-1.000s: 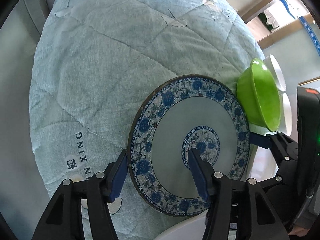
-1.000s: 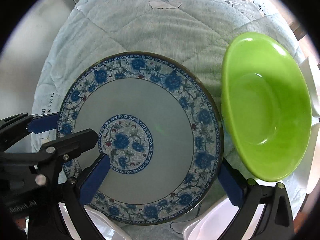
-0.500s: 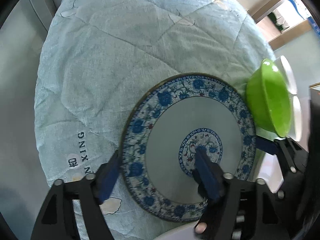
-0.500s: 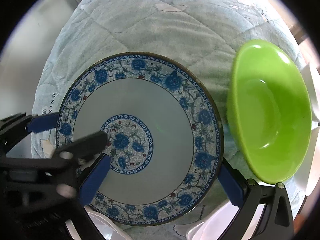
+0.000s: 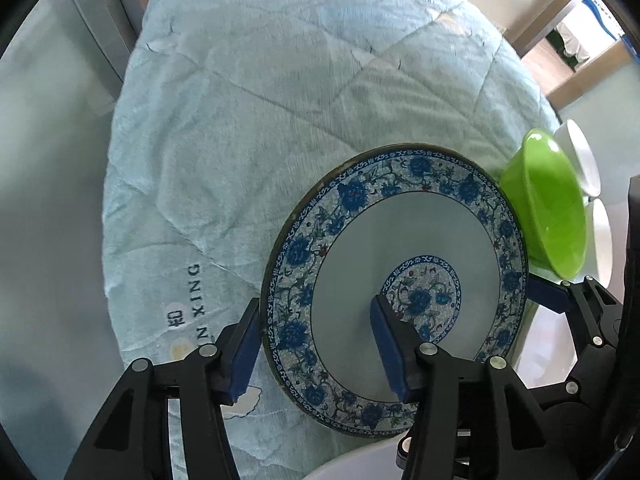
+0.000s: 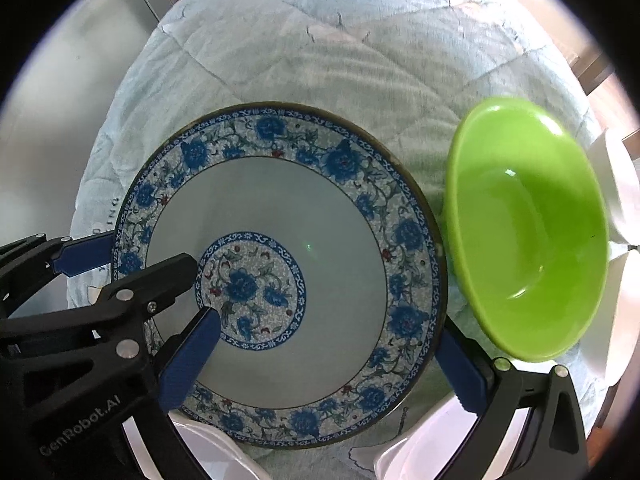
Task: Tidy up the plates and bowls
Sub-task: 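Close the left tool on the plate rim and lift it, then carry the blue-and-white plate with the left tool along the table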
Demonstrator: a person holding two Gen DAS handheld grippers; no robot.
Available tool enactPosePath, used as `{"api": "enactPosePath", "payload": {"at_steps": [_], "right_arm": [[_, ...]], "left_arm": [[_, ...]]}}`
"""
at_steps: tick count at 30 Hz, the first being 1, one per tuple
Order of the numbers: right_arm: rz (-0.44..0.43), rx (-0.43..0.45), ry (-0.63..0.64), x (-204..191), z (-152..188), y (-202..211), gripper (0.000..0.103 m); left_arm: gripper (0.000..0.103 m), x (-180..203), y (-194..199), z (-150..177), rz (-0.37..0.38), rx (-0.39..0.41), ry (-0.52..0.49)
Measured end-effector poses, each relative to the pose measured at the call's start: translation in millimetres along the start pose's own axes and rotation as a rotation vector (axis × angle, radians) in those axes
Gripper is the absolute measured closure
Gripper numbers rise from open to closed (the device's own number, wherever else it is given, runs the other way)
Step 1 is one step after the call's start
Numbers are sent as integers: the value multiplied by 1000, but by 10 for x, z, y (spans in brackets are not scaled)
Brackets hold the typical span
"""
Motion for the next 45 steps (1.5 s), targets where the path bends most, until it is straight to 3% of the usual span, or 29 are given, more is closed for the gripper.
{"api": "enactPosePath", "payload": {"at_steps": [16, 23, 35, 39, 45], "right_arm": [[-5, 131, -12, 72, 226, 981, 1], [-28, 198, -19, 130, 637, 1600, 1], [-57, 229, -4, 286, 1559, 2231, 1], [-62, 205, 0, 326, 1916, 2270, 1], [-62, 118, 6, 367, 2472, 1988, 0]], "left_arm": [[54, 237, 1227, 180, -30, 150, 14], [54, 549, 1858, 519, -57, 203, 12], [53, 980, 2448, 1660, -60, 223, 66], [53, 1108, 2423, 2095, -57, 199, 78], [53, 1204, 2120, 2720, -37, 122, 112]]}}
Point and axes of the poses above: each gripper's, at about its wrist camera, not at the fingertips, and y roughly against the way its jaws point, x to its right, z to its underside, the point moved 7 cm from there along -y, roughly the way its jaws point, and after that the axes turned 9 degrees about z, right-handed, at the moved point
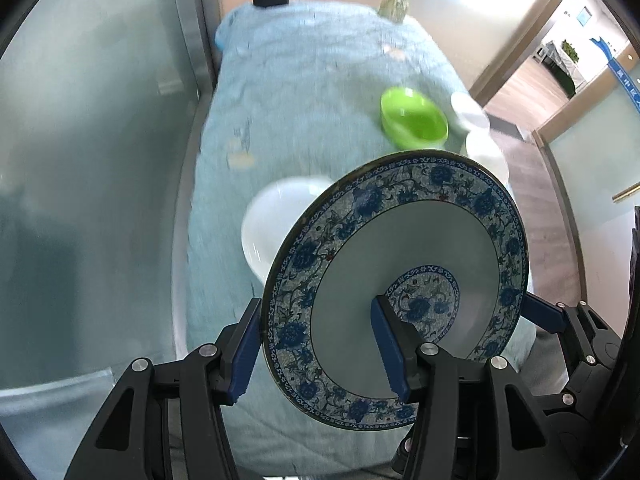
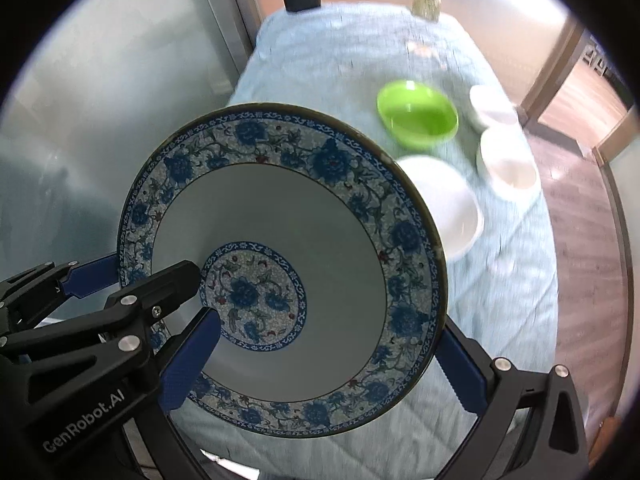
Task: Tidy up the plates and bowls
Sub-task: 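Carry the blue-and-white plate with the left tool along the table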
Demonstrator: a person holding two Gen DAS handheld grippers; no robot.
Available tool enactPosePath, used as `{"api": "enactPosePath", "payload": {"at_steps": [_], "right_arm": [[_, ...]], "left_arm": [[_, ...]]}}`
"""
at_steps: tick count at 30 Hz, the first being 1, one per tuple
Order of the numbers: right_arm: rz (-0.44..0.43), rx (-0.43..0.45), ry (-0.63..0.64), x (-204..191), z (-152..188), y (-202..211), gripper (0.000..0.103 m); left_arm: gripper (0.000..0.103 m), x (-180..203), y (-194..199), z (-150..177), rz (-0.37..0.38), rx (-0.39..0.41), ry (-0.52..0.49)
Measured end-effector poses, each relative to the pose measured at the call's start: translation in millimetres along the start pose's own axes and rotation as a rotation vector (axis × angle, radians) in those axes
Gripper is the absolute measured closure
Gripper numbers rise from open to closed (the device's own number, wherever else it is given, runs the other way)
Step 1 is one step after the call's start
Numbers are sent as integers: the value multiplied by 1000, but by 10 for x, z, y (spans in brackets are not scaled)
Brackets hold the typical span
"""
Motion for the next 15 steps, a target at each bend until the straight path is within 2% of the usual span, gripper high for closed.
{"api": "enactPosePath", "payload": {"at_steps": [3, 8, 15], "right_arm": [[-2, -55, -6, 44, 261, -144, 0], [0, -131, -10, 67, 458, -453, 0], [-12, -217, -10, 9, 547, -885, 0]], "left_arm": [[53, 21, -155, 262, -2, -39, 5], [53, -4, -439, 571, 8, -100, 27], [53, -246, -876, 555, 11, -162, 41]]}}
Point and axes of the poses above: each gripper's, at about its wrist camera, not at the fingertips, and y roughly against the way its jaws point, x to its right, z to its underside, the point moved 7 cm from there along -y, roughly the way its jaws point, and after that the axes turned 9 degrees about z, right-handed, at the moved point
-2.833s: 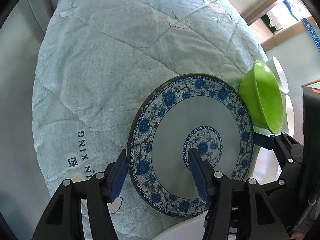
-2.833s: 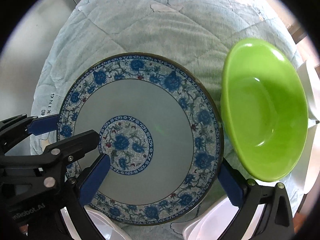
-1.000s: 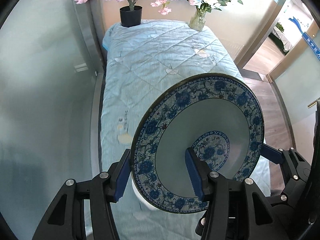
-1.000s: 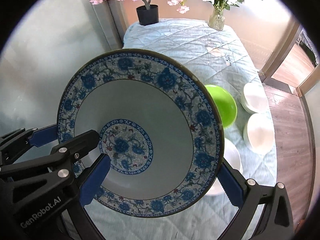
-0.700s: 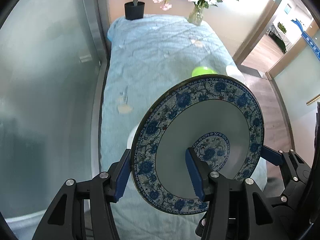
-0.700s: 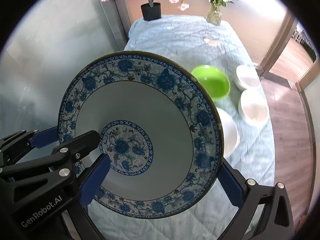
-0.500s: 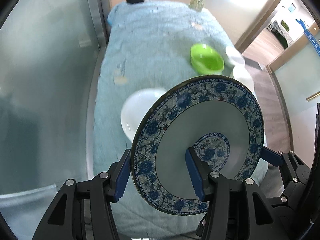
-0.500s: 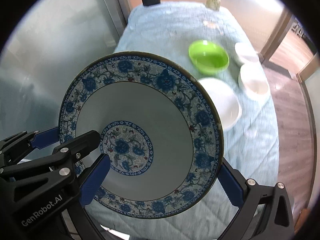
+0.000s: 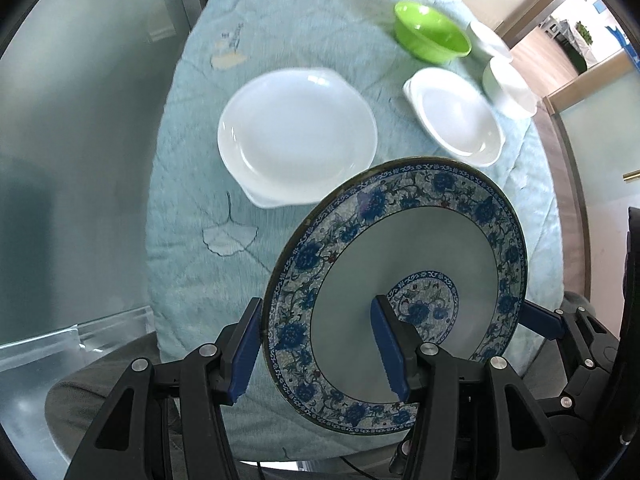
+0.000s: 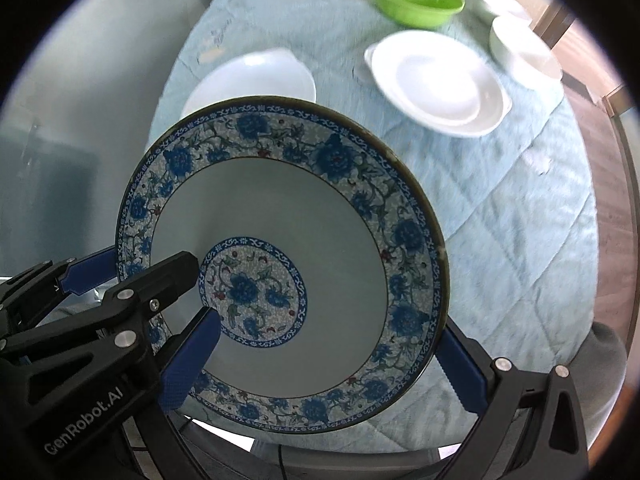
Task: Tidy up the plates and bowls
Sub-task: 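Carry the blue-and-white plate with the left tool along the table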
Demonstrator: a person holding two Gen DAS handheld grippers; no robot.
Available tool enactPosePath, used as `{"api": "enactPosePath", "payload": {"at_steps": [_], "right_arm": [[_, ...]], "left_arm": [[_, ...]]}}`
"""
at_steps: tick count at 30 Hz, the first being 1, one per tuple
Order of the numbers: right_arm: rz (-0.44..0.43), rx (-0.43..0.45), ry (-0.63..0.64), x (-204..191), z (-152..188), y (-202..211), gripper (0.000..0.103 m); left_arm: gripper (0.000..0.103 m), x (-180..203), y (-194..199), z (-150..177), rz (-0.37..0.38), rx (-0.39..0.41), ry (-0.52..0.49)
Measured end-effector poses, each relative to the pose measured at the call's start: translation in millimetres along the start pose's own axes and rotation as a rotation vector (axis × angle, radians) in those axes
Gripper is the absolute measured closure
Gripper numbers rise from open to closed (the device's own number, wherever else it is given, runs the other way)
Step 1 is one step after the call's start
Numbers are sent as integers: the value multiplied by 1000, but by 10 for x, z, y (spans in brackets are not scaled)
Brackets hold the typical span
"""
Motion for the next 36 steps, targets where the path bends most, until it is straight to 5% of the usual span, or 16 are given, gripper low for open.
{"api": "enactPosePath", "payload": {"at_steps": [17, 36], "right_arm": [[40, -138, -46, 14, -219, -552, 0], [38, -198, -69, -42, -500, -725, 0]], "left_arm": [[53, 94, -834, -321, 54, -120, 3], [53, 129, -1185, -721, 47, -165, 22]]}}
Point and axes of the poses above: each gripper's, at about its wrist camera, not at the fingertips, and y roughly against the way its jaws point, x to its right, z to its underside, the point moved 7 cm from there along -y, roughly the way its jaws point, and after that the axes turned 9 degrees about z, right-handed, at the moved point
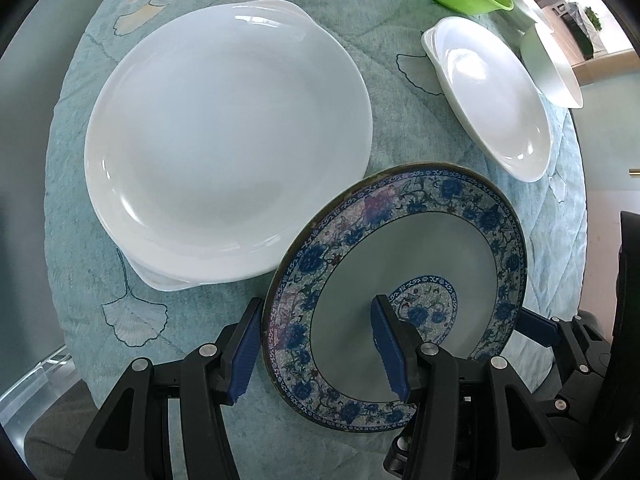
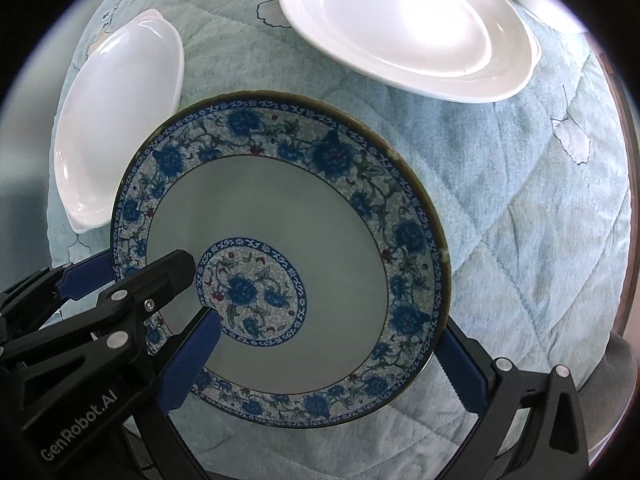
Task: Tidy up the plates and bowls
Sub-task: 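Carry the blue-and-white plate with the left tool along the table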
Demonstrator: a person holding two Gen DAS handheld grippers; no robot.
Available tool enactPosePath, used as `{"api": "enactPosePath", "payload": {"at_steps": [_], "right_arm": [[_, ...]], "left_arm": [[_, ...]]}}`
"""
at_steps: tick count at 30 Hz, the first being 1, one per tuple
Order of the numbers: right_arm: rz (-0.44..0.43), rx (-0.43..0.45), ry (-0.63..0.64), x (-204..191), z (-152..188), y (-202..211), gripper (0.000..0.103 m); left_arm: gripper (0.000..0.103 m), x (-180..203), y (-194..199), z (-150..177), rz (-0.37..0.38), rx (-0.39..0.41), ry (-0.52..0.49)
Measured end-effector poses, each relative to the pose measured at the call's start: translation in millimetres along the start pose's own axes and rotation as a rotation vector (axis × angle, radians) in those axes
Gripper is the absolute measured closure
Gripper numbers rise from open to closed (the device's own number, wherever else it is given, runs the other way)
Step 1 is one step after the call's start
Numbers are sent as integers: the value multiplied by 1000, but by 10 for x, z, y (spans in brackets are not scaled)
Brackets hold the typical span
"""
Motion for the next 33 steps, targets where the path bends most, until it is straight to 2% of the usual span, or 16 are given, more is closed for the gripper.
{"api": "enactPosePath", "payload": {"at_steps": [12, 26, 33], "right_arm": [[-5, -12, 3, 192, -117, -32, 0], [-60, -25, -8, 69, -375, -73, 0], [-62, -25, 14, 30, -298, -80, 0]], "left_arm": [[53, 30, -18, -8, 0, -14, 21], [53, -111, 68, -132, -33, 12, 27], [54, -136, 73, 49, -32, 8, 49]]}}
Point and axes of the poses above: each gripper's, at about its wrist camera, not at the fingertips, and y roughly against the way its jaws point, x to its right, z to its underside, the point moved 7 cm from there along -y, roughly the way its jaws point, and after that the axes turned 9 degrees about z, right-handed, at the moved point
